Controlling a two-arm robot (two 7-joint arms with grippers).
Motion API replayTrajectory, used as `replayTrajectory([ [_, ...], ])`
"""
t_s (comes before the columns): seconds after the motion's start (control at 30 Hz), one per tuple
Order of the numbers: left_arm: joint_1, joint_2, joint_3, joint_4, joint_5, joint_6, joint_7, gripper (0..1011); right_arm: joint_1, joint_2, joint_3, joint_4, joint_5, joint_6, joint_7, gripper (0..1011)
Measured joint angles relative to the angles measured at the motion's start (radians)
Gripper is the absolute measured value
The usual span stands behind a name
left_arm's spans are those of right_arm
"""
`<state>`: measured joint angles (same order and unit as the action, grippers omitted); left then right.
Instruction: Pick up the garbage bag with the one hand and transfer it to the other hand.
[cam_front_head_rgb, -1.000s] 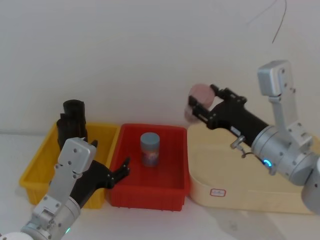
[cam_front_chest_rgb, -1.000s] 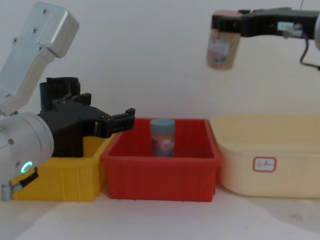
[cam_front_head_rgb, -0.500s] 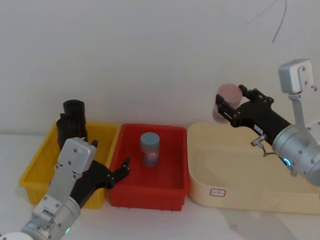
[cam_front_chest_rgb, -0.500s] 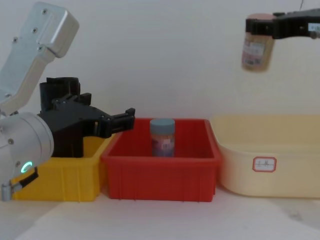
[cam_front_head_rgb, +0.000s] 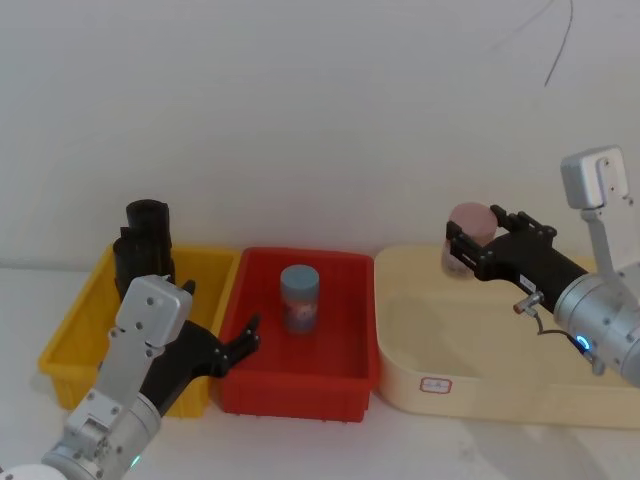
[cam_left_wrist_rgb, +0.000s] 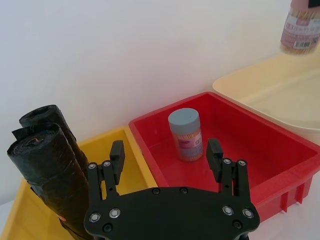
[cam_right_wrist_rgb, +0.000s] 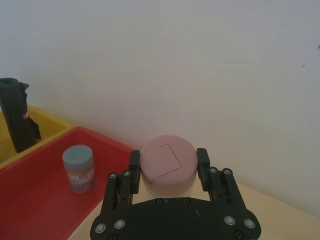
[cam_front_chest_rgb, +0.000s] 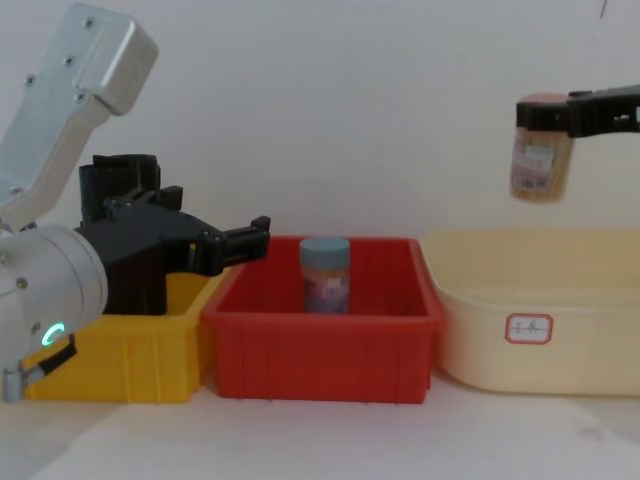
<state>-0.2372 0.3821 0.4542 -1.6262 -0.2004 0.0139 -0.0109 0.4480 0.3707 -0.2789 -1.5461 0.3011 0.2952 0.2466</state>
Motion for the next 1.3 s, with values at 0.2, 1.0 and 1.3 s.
replayTrajectory([
  [0.2,0.0,0.0,0.0,0.0,0.0,0.0,0.0,1001,-0.001,-0.002,0.005,0.016,0.004,0.006,0.004,762],
  [1.0,0.027,-0.003,-0.021,-0.042,0.01,0.035,0.039,1000,-0.003,-0.004,0.011,0.038,0.009,0.015,0.01,1000],
  [1.3,0.1,0.002,-0.064,-0.13,0.007,0.114,0.097,1000,-0.003,-0.004,0.012,0.04,0.01,0.016,0.011,1000],
])
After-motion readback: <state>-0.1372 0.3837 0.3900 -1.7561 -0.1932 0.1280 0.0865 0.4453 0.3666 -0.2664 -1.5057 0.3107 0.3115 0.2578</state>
